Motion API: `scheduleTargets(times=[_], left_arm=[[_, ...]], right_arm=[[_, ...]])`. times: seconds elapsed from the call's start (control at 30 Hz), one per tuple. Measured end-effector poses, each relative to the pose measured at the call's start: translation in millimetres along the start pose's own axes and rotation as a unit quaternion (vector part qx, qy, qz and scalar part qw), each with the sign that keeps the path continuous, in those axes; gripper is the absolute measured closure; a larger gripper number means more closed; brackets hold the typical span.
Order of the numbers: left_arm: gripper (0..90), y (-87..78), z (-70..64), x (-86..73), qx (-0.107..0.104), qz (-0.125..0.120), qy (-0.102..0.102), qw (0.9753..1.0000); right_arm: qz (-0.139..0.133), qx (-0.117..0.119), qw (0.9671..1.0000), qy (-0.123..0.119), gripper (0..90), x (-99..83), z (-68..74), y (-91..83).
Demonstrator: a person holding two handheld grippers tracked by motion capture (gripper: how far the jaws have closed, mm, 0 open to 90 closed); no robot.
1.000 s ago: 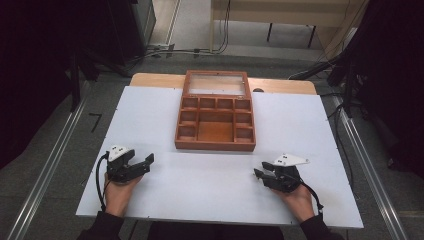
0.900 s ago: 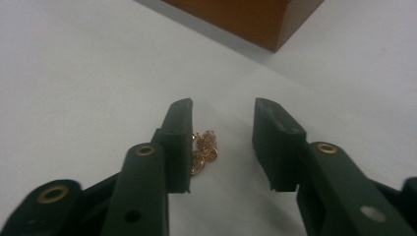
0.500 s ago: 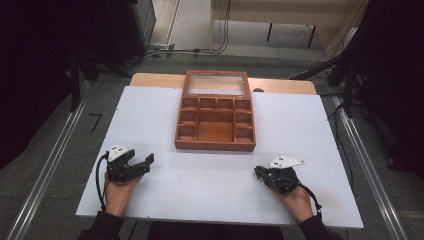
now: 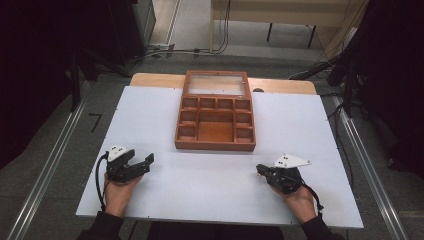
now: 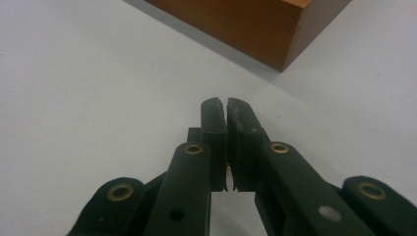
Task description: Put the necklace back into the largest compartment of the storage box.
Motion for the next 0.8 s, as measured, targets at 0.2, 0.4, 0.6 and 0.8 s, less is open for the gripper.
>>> scheduleTargets(times=[0.2,0.4,0.6,0.8], left_arm=[[23.2,-0.1,-0.2,0.0,-0.001,0.000,0.000,1.0000],[23.3,0.4,0.0,0.0,0.000,0.001,-0.001,1.0000],[23.3,0.2,-0.1,0.0,-0.001,0.000,0.000,1.0000],[23.3,0.5,-0.4,-0.2,0.000,0.001,0.000,1.0000]], right_arm=[[-0.012,0.000,0.9999,0.001,84.3,7.0,2.0,-5.7],[-0.026,0.004,0.9997,0.002,84.2,13.2,3.3,-9.6],[-0.031,0.006,0.9995,0.004,84.2,17.5,2.8,-11.0],[-0.035,0.011,0.9993,0.003,84.2,22.1,5.0,-10.5]])
Point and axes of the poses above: each handheld gripper's, and its own axes: y roughly forward along the jaws, x roughly out of its top, z roughly to its left, the point moved 4 cm from there along y, roughly forward along the jaws, and after that the axes turned 5 degrees about -z, right-handed, at the moved point
